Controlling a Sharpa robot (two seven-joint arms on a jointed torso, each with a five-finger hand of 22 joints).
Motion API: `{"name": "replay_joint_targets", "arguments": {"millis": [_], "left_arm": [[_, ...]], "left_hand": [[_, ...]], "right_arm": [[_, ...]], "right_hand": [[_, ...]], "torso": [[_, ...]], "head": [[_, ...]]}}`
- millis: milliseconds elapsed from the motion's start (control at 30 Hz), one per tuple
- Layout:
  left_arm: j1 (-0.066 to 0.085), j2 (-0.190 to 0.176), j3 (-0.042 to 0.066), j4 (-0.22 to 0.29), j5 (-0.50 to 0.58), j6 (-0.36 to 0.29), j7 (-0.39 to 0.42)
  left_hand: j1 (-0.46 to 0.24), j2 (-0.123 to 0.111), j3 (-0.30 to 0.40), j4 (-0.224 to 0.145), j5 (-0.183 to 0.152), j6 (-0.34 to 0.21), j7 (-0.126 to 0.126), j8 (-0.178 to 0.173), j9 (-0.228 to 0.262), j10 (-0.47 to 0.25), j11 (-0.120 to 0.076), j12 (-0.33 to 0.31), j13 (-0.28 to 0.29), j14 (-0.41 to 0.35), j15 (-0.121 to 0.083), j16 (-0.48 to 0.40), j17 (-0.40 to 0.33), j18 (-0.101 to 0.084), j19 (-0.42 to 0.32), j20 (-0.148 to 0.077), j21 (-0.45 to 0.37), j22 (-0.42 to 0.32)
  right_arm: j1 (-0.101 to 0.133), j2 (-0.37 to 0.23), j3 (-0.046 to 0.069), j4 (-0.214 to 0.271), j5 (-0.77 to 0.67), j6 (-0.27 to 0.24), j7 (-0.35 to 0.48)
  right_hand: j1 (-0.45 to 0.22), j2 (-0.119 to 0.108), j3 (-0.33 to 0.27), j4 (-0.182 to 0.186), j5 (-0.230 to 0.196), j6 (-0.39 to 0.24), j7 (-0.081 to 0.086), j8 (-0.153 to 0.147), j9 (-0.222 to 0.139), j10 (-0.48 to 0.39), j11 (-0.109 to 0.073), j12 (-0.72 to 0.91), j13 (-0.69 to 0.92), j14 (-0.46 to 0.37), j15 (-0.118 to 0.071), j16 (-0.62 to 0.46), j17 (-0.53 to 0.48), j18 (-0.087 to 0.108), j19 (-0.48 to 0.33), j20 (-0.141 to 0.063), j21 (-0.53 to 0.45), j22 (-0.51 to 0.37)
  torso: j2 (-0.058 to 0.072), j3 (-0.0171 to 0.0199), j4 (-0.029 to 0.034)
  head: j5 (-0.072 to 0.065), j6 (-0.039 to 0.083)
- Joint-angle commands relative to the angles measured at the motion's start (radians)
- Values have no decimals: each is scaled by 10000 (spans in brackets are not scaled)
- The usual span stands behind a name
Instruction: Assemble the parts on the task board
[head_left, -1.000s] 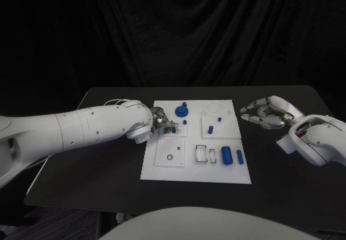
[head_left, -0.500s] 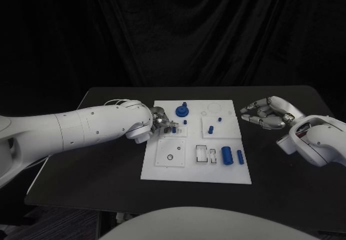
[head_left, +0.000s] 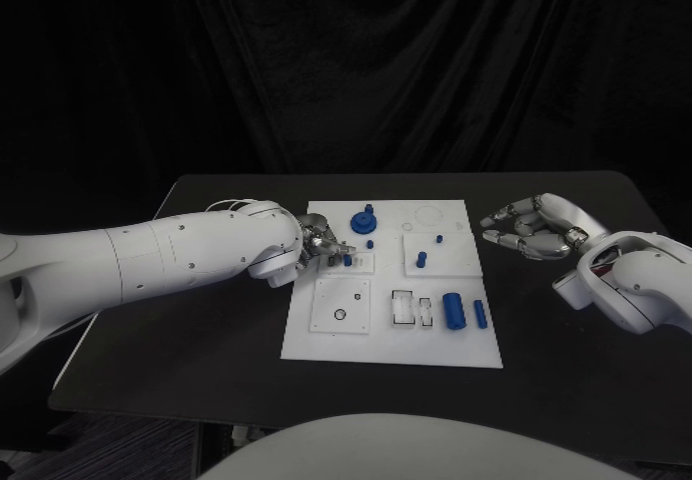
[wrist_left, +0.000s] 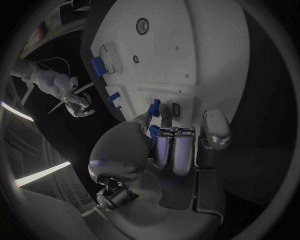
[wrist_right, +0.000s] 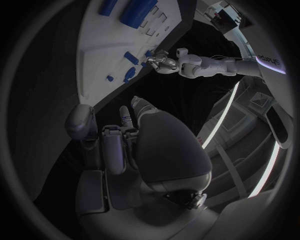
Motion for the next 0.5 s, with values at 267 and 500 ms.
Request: {"name": "replay_joint_targets", "arguments": {"millis": [267, 500], "left_arm": [[-29, -74, -2, 112, 2, 123, 311], [-30, -89, -2, 100, 2, -73, 434]], "left_hand": [[154, -23, -54, -94, 13, -143, 42, -37, 36, 800, -56, 17, 2415, 793, -35, 17, 1773, 111, 45, 30, -46, 18], [-187, 8, -384, 232, -245, -280, 121, -153, 56, 780, 12, -4, 2398, 773, 24, -15, 1716, 120, 12, 78, -111, 11]], "right_arm": [[-48, -30, 7, -5, 6, 68, -153], [-53, -24, 7, -7, 6, 89, -166]], "right_hand": [[0, -28, 21, 44, 42, -24, 48, 13, -12, 296, 55, -52, 1919, 504, 88, -43, 1298, 34, -64, -28, -68, 1245], [-12, -26, 18, 53, 40, -13, 45, 22, -14, 295, 54, -52, 1917, 502, 89, -47, 1292, 38, -73, -26, -86, 1240]], "torso": [[-1, 5, 3], [-7, 2, -4]], "head": [[-19, 2], [-13, 2]]}}
